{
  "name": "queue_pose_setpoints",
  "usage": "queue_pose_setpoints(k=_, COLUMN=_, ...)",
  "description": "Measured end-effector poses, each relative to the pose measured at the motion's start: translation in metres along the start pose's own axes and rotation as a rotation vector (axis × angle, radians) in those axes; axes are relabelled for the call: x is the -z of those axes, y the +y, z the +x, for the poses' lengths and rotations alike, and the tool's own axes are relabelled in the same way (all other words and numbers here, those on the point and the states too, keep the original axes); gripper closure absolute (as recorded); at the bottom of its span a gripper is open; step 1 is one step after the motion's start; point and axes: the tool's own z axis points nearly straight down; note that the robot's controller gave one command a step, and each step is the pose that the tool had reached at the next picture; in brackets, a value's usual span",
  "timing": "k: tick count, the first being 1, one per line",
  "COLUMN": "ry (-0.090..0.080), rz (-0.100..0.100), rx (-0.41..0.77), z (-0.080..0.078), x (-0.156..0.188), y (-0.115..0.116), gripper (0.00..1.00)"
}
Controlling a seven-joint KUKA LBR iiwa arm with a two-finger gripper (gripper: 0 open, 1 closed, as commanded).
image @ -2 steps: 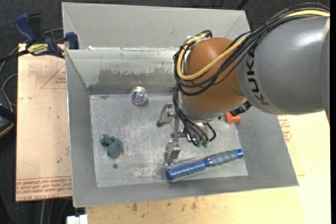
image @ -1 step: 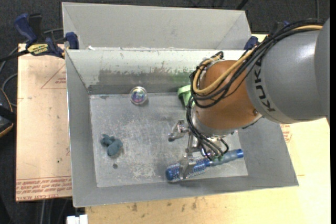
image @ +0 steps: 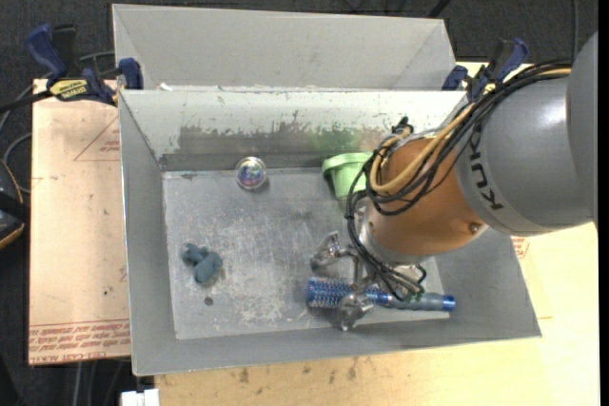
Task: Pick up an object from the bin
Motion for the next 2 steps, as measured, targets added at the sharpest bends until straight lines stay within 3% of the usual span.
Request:
queue_pose_setpoints(k=1, ry=0.017, rz=-0.001, rx=0.002, z=0.005, x=-0.002, y=0.0, gripper=1.0)
queue_pose_setpoints(k=2, ry=0.023, rz=0.0, rx=0.054, z=0.003, x=0.165, y=-0.031, gripper=1.0)
